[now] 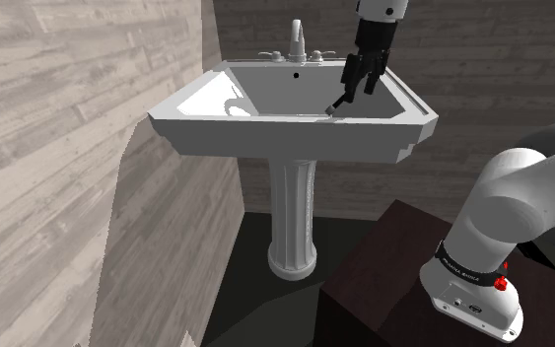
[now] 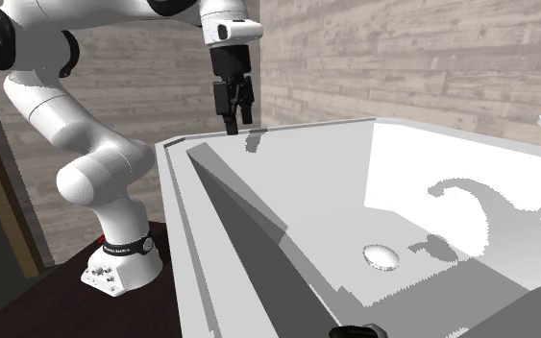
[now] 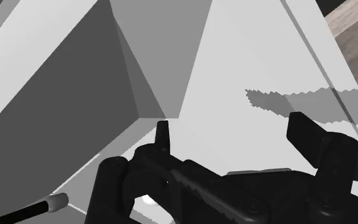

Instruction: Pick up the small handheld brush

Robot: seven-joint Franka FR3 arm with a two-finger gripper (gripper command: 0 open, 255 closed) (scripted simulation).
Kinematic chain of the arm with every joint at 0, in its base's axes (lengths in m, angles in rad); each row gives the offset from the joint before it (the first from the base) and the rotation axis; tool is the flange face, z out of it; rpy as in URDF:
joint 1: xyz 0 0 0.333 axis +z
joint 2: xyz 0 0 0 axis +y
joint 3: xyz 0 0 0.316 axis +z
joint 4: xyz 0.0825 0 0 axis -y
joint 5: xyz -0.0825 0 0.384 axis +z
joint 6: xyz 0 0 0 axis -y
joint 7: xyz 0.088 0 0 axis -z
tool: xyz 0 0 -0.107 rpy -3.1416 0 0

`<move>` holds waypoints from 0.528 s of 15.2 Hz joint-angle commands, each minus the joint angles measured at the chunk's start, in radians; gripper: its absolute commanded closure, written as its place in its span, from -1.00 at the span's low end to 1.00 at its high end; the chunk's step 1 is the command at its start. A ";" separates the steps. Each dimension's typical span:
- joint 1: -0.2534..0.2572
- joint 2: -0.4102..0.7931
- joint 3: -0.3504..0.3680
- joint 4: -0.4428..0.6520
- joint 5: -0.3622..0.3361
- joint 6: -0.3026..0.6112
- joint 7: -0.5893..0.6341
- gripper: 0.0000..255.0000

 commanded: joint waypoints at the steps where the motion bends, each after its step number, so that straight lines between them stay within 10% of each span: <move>1: 0.000 0.000 0.000 0.000 0.000 0.000 0.000 -1.00; 8: 0.000 0.211 -0.132 0.129 -0.137 -0.046 -0.307 -1.00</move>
